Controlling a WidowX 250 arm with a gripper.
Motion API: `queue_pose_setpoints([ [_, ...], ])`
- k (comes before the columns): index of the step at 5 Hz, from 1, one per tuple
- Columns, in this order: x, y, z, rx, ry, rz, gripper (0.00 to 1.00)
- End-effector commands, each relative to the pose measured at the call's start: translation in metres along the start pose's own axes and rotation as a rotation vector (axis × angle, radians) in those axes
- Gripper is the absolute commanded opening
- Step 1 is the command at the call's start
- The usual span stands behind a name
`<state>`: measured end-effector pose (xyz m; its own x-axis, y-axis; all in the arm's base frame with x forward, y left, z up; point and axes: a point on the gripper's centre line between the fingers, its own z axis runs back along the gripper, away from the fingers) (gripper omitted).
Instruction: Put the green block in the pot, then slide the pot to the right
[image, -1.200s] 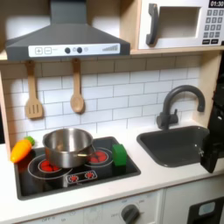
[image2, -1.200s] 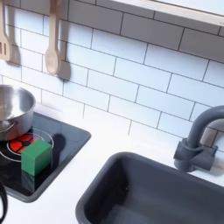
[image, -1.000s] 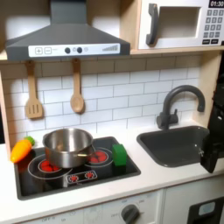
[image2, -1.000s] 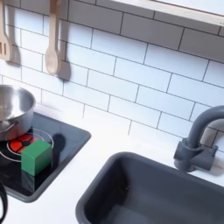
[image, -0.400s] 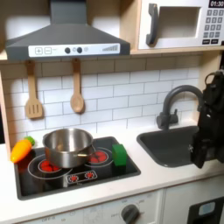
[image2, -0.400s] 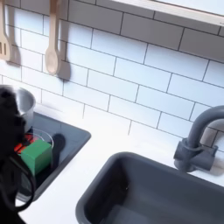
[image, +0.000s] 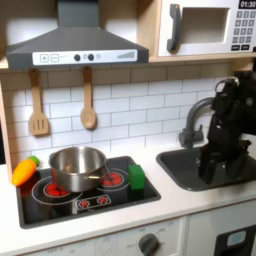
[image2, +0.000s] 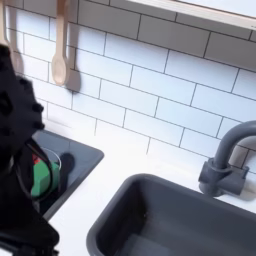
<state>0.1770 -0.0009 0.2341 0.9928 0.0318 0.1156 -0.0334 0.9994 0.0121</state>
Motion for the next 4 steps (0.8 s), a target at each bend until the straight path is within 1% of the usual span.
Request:
queue_pose_setpoints([
  [1, 0.034, 0.012, -0.005, 0.025, -0.022, -0.002, 1.0],
  [3, 0.071, 0.02, -0.013, 0.042, -0.035, 0.016, 1.0],
  [4, 0.088, 0.026, -0.019, 0.041, -0.041, 0.029, 1.0],
])
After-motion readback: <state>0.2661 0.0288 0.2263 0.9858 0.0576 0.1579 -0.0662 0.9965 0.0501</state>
